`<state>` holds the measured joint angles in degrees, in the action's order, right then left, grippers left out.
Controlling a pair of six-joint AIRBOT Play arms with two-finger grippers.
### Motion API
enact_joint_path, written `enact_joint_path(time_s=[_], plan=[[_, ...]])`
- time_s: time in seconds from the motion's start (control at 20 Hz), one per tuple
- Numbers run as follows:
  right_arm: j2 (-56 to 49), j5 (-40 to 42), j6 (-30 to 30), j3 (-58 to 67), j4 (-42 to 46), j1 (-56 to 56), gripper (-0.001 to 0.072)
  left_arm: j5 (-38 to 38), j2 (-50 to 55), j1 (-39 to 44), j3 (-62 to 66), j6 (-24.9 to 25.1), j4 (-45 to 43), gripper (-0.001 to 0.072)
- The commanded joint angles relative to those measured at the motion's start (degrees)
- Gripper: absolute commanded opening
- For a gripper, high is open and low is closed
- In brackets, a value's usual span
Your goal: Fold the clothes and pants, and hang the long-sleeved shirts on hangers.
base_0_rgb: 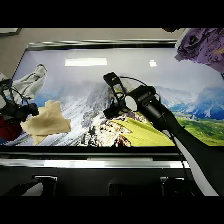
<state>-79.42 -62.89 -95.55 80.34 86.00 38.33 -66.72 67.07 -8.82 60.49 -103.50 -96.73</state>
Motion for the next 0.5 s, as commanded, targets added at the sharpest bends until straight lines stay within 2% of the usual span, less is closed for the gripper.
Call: enact_joint_path(time_s=[0.0,0.15,0.2,0.25,0.3,0.45], plan=[[0.0,0.0,0.0,0.1,0.0,0.0,0.0031,6.4,5.7,-2.9,-2.5,-0.1,-0.8,0.072],[0.0,0.0,0.0,0.1,0.0,0.0,0.0032,7.8,9.5,-2.9,-2.5,-0.1,-0.1,0.0715],[0.0,-0.1,0.0,0.1,0.0,0.0,0.0032,7.7,10.0,-2.9,-2.5,0.0,0.5,0.0572],[0.0,-0.4,-0.1,0.1,0.0,0.0,0.0034,7.6,10.0,-2.9,-2.4,0.0,2.1,0.015],[0.1,-1.1,0.0,0.2,0.0,0.0,0.0036,7.6,9.6,-2.8,-2.2,0.2,4.2,0.0018],[1.6,-3.7,-0.8,0.3,2.5,0.0,0.007,3.1,7.9,-1.4,1.1,0.2,11.4,0.0017]])
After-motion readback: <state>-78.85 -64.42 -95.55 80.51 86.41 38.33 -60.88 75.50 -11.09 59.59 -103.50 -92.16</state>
